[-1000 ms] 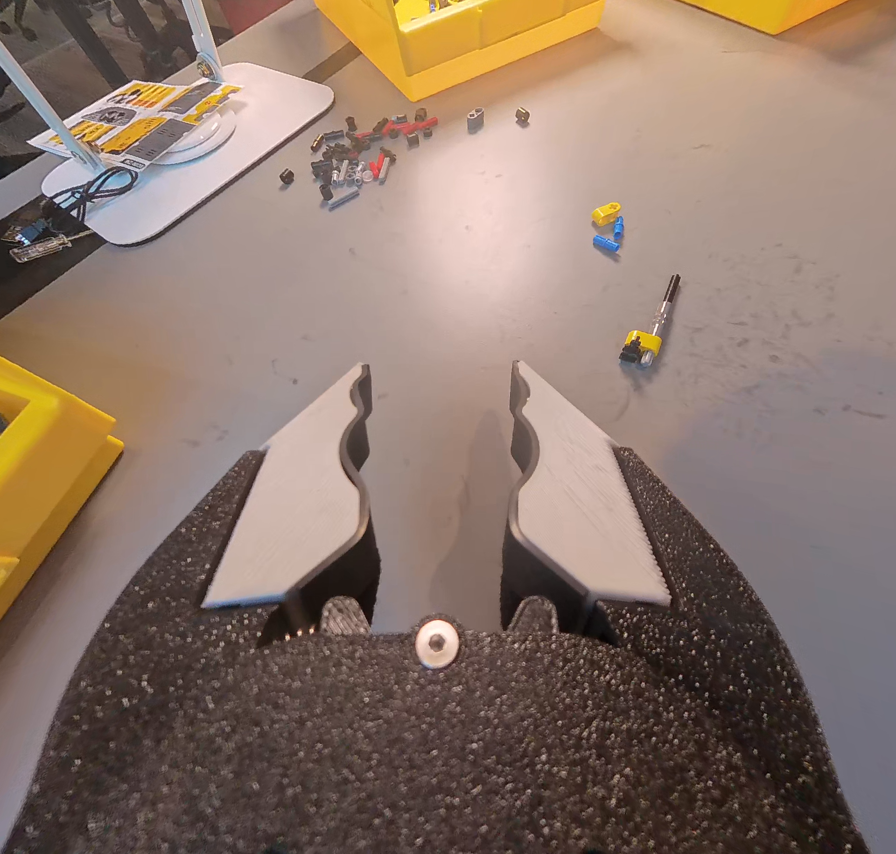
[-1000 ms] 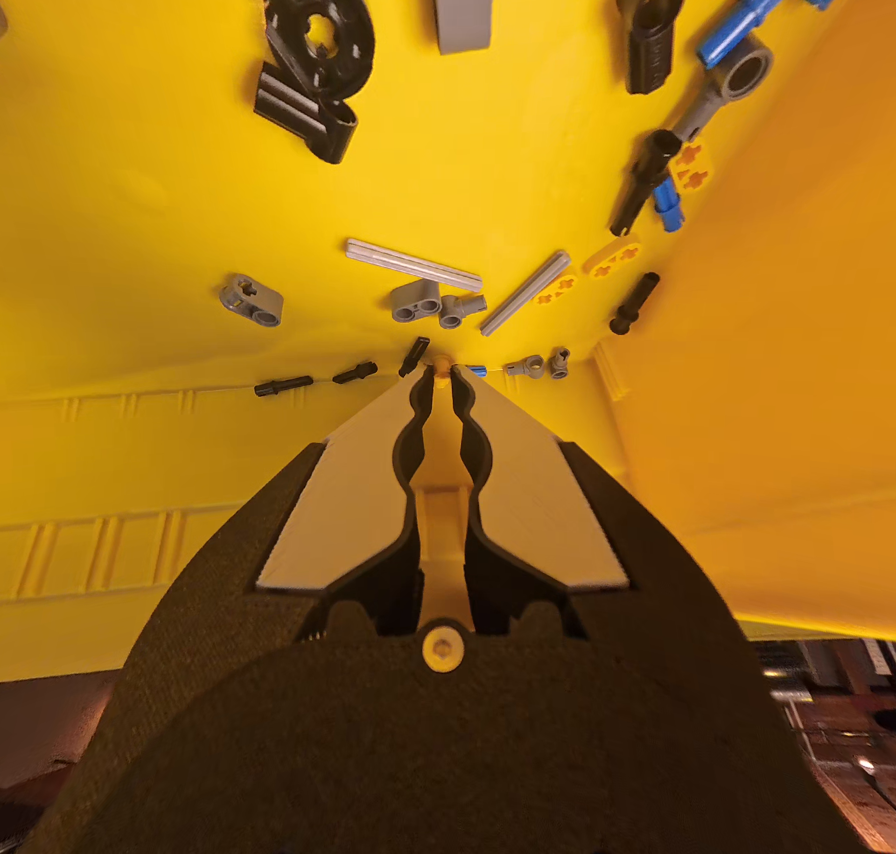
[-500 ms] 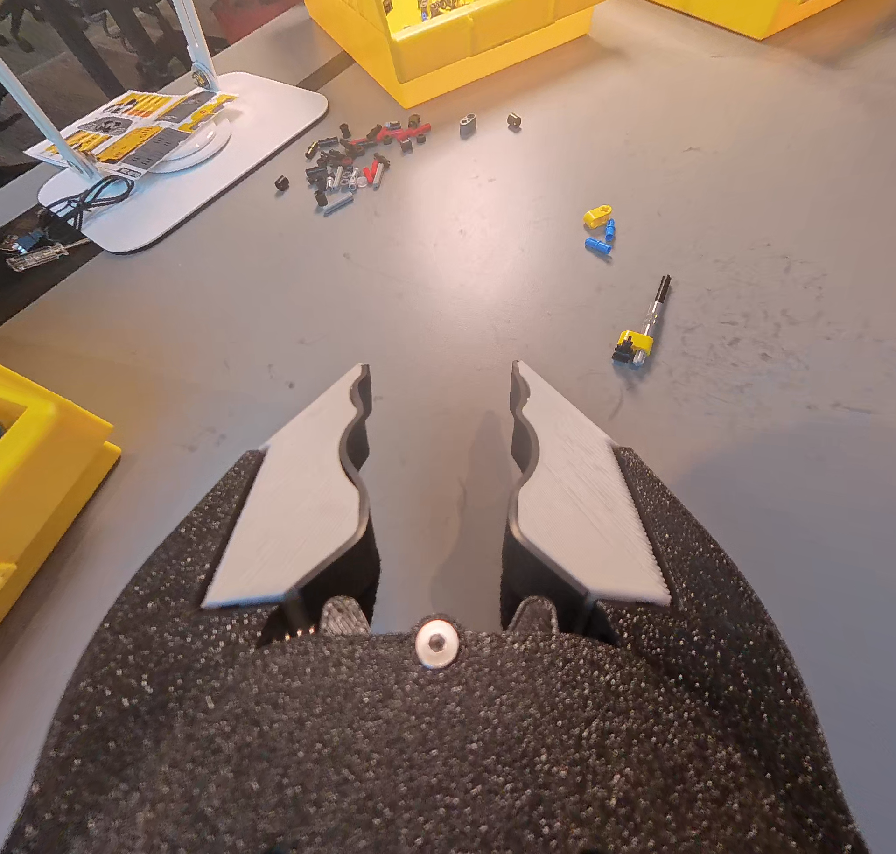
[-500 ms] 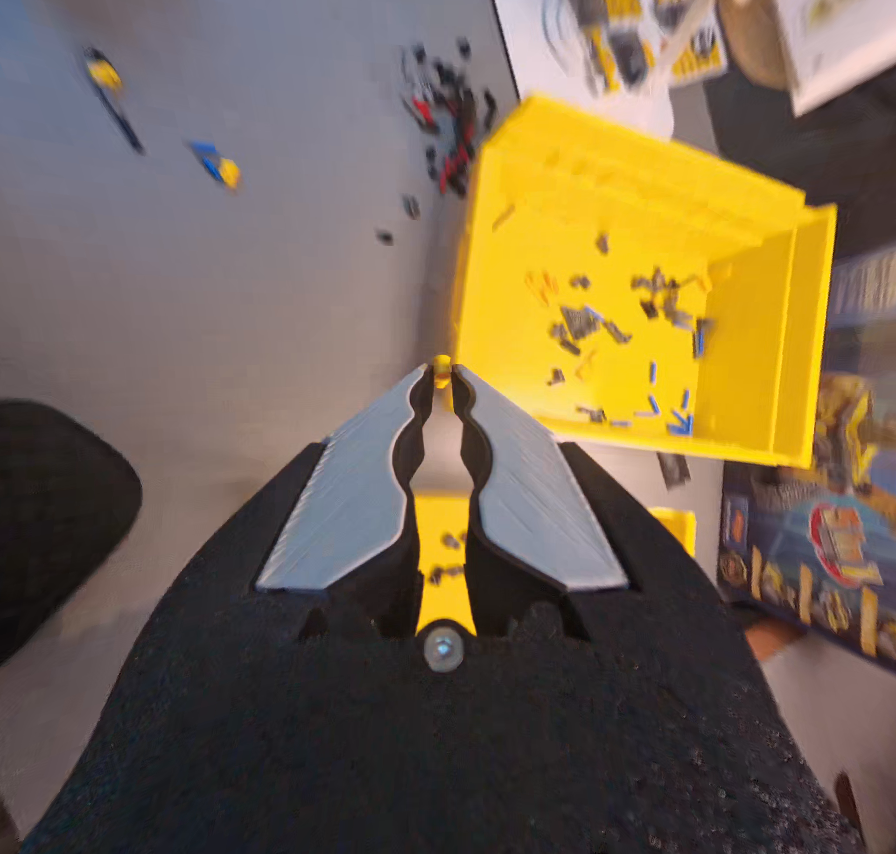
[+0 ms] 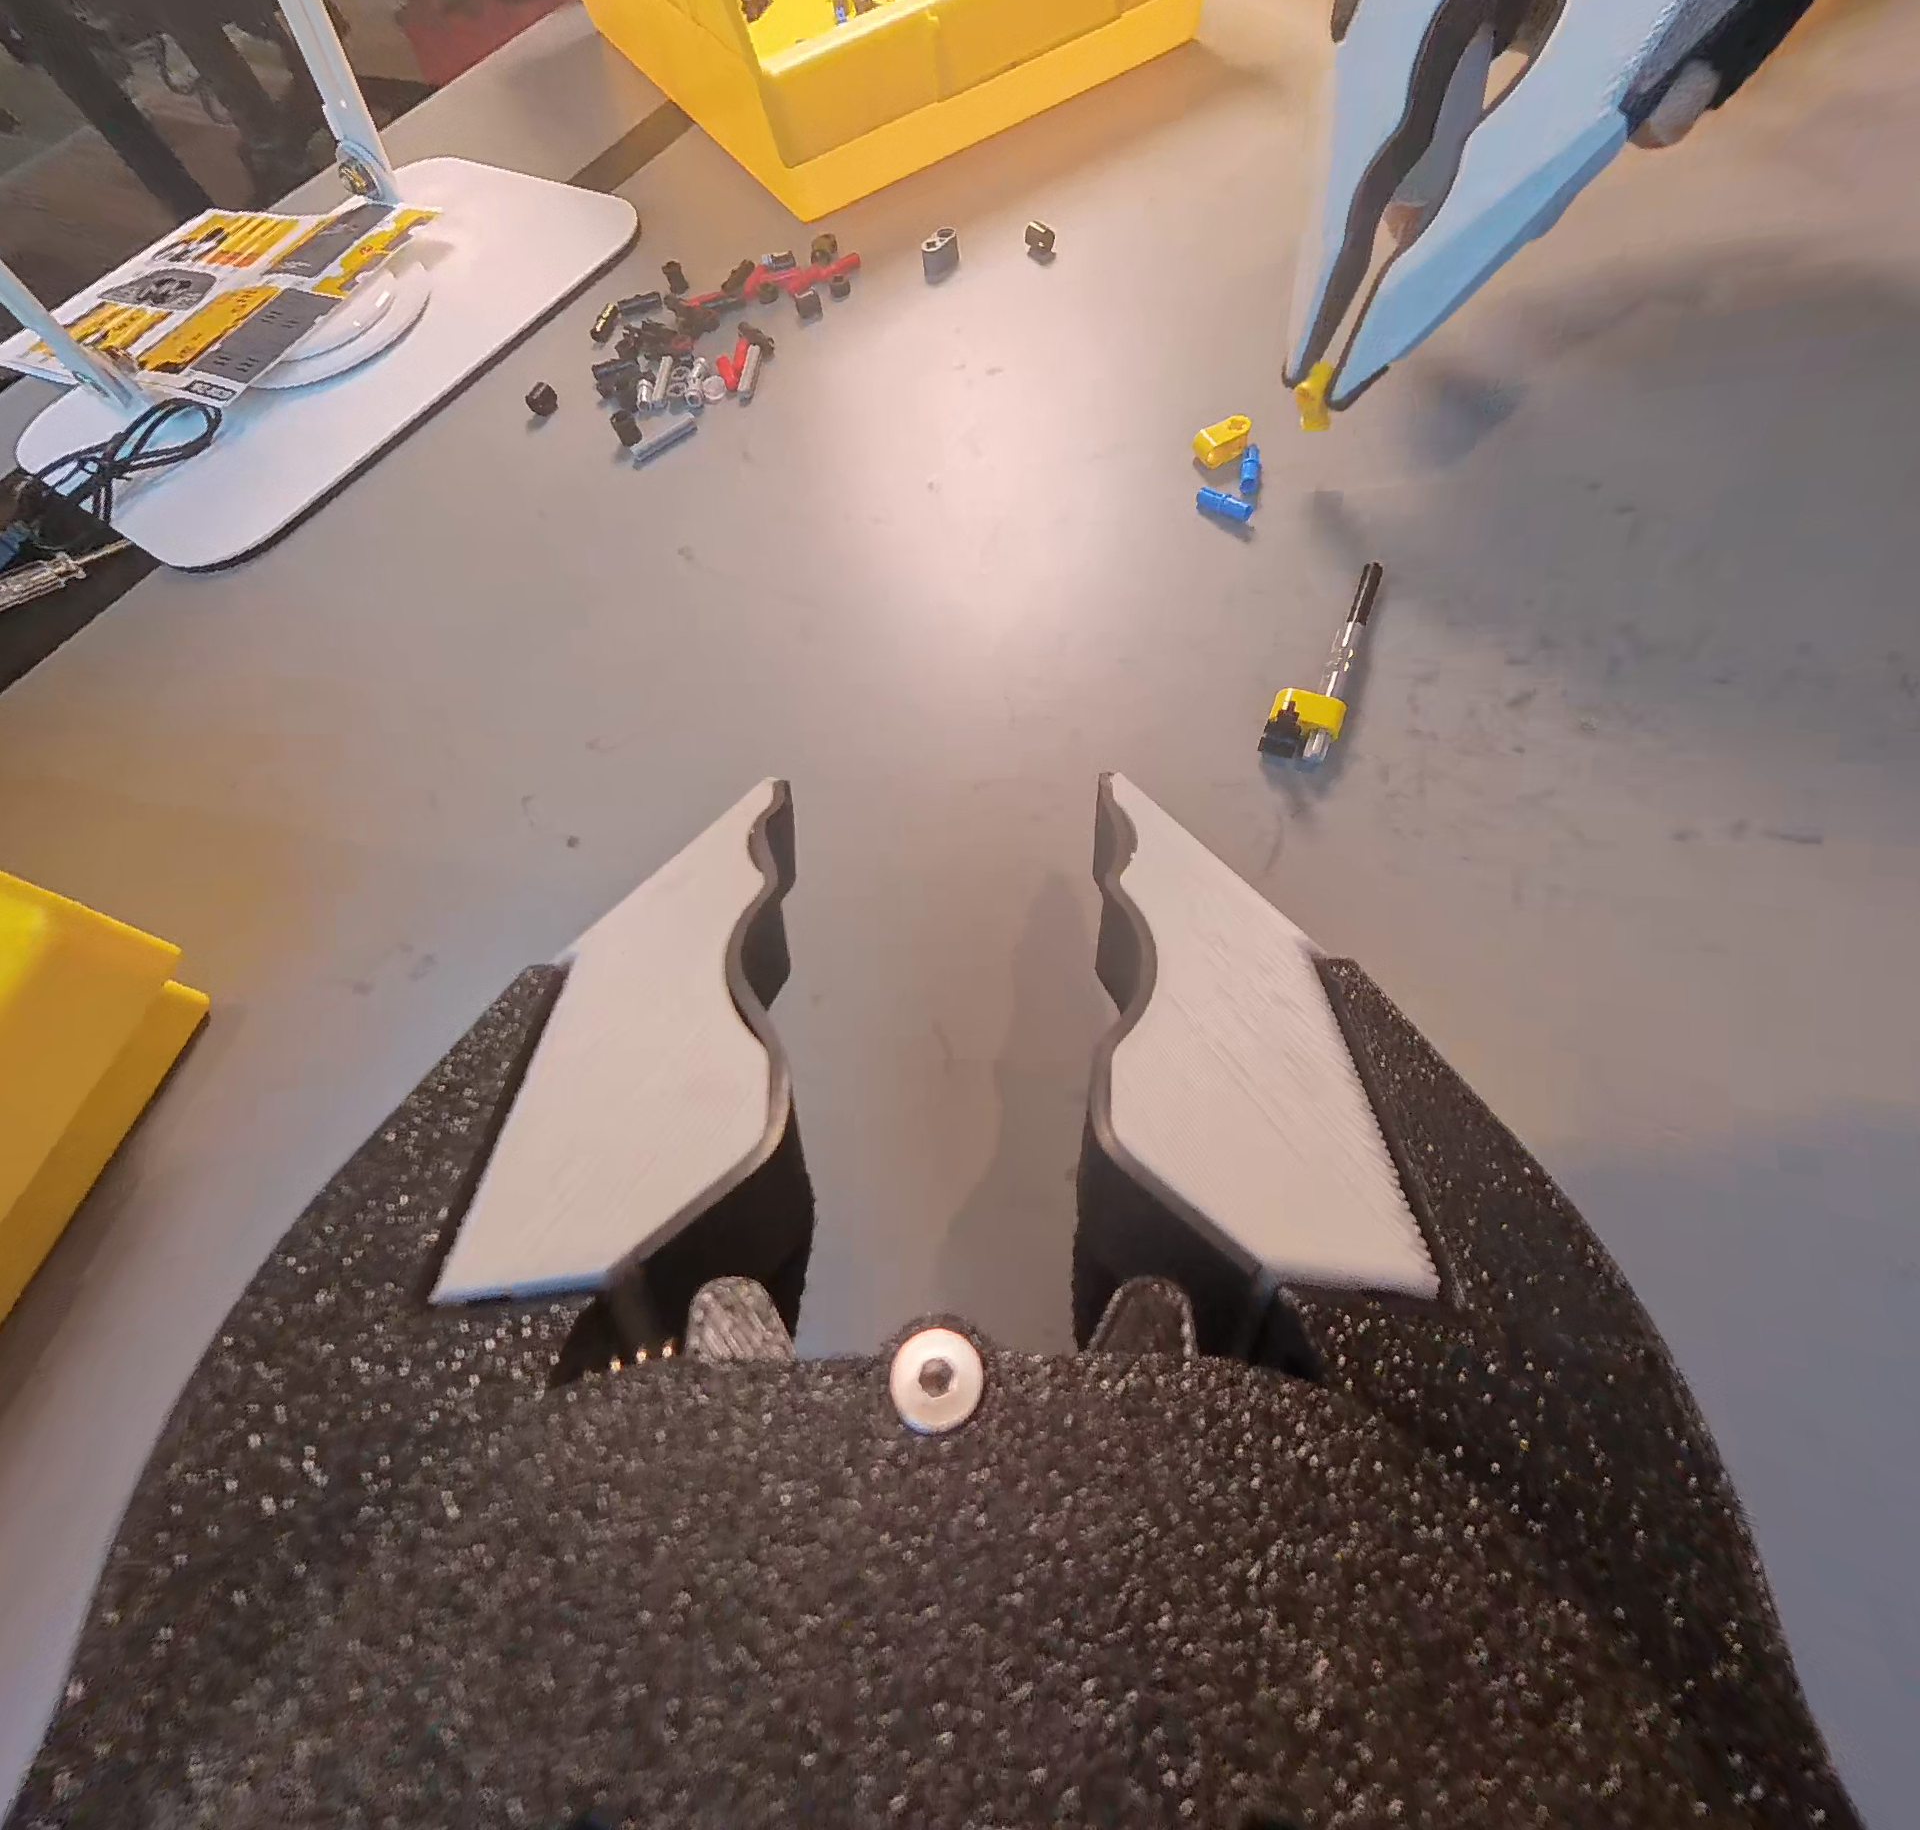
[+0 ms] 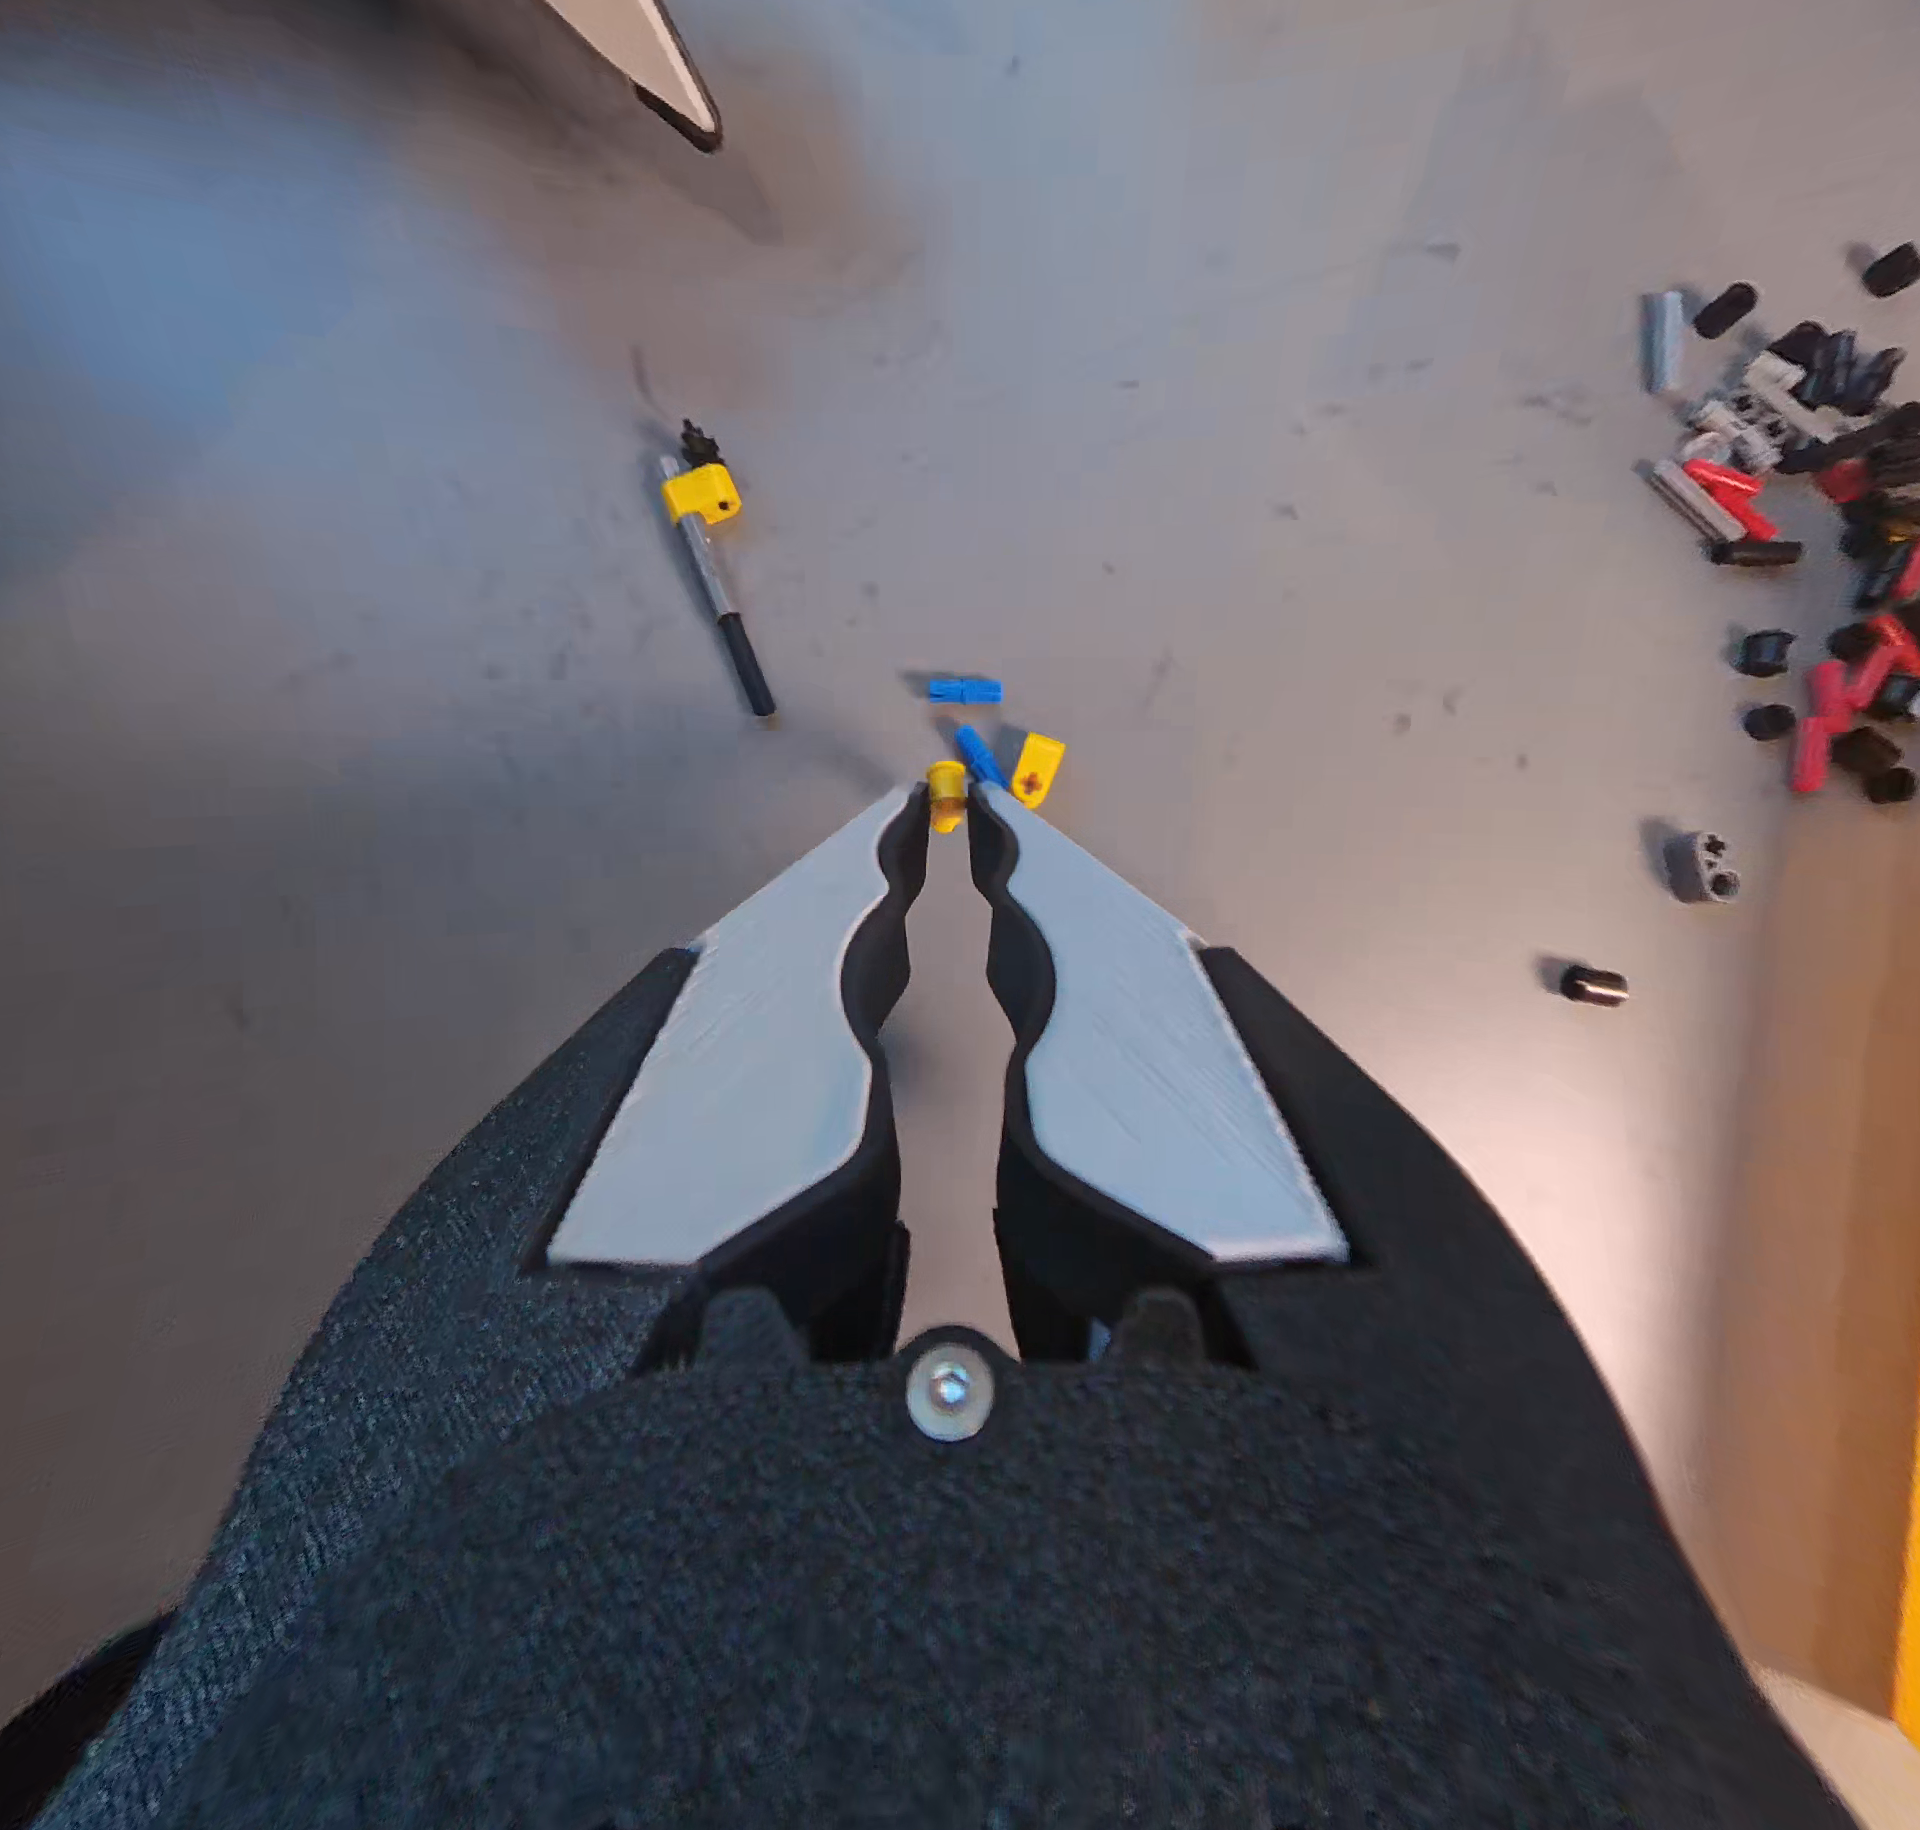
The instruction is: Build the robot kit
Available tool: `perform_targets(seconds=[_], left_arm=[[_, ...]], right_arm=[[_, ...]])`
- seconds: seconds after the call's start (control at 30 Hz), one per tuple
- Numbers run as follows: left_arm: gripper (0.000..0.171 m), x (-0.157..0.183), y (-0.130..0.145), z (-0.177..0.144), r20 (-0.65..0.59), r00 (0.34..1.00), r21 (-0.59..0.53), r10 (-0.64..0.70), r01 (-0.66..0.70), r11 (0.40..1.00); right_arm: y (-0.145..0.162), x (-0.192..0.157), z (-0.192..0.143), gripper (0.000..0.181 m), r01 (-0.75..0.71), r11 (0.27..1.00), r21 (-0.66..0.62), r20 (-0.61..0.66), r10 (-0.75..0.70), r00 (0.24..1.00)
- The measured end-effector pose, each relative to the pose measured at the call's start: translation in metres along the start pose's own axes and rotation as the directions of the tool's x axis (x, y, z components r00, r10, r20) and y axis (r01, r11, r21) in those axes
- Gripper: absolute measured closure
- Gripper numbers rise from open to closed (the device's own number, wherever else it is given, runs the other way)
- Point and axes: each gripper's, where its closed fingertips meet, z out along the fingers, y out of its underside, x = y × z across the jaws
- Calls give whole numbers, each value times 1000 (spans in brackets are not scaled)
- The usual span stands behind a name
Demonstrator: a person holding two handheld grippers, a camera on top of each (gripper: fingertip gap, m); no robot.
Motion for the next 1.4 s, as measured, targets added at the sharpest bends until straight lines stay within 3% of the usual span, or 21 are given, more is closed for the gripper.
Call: perform_targets(seconds=[0.17, 0.47, 0.8, 0.97, 1.13, 1.4], left_arm=[[114, 0, 0, 0, 0, 1000, 2, 0, 0, 1000], [114, -2, -1, -1, 2, 1000, 8, -12, 12, 1000], [114, -4, -2, -2, 9, 1000, 16, -26, 26, 1000], [114, -5, -2, -2, 13, 1000, 14, -28, 27, 1000], [114, -4, -2, -2, 8, 1000, 18, -23, 23, 1000], [114, -1, 0, 0, 3, 1000, 3, -12, 12, 1000]], right_arm=[[14, 15, 3, 174, 19, 995, -99, -74, -26, 997], [17, 21, 8, 174, 1, 992, -129, -92, -13, 996], [17, 22, 8, 168, -61, 997, -47, -99, 56, 993], [-7, 28, -6, 159, -73, 986, 148, -114, 90, 989], [-43, 47, -33, 151, -37, 903, 428, -182, 127, 975], [-46, 54, -36, 151, 2, 868, 496, -245, 138, 960]])
